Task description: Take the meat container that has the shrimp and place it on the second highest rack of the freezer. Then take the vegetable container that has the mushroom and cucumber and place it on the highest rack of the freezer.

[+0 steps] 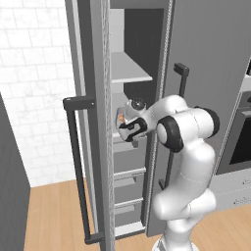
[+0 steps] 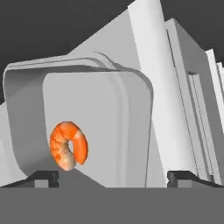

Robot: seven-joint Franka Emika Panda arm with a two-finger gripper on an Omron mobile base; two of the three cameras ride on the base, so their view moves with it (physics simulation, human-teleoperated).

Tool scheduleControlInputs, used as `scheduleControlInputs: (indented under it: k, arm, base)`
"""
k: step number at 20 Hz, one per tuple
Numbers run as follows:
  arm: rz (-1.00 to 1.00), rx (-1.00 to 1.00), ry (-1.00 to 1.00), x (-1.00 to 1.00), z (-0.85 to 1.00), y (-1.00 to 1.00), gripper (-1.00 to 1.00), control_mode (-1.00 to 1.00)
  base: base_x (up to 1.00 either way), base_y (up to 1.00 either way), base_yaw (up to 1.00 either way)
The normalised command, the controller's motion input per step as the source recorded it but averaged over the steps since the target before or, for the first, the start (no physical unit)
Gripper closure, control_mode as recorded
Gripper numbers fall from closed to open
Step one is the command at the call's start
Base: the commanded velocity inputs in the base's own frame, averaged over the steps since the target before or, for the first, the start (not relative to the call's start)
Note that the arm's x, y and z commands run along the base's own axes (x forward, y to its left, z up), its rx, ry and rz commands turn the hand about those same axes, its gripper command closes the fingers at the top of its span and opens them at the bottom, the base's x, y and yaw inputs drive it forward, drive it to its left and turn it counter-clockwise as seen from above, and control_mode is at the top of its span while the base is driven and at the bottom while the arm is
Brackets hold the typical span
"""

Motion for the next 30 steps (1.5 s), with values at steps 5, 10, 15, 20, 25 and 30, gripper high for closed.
scheduleControlInputs:
  k: [5,10,15,20,25,30]
  arm:
    - [-0.07,0.00,-0.23,-1.00,0.24,0.00,-1.00,-1.00]
    - [-0.09,0.00,-0.20,-1.00,0.70,-0.01,-1.00,-1.00]
    - [-0.01,0.00,-0.16,-1.00,1.00,-0.20,-1.00,-1.00]
    - [0.00,0.03,-0.04,-0.76,1.00,-0.54,-1.00,-1.00]
    - [0.00,0.06,0.00,-0.66,1.00,-0.56,-1.00,-1.00]
    - [0.00,-0.01,0.05,-0.99,1.00,-0.24,-1.00,-1.00]
  base:
    - [0.00,0.00,0.00]
    - [0.00,0.00,0.00]
    - [0.00,0.00,0.00]
    - [0.00,0.00,0.00]
    - [0.00,0.00,0.00]
    - [0.00,0.00,0.00]
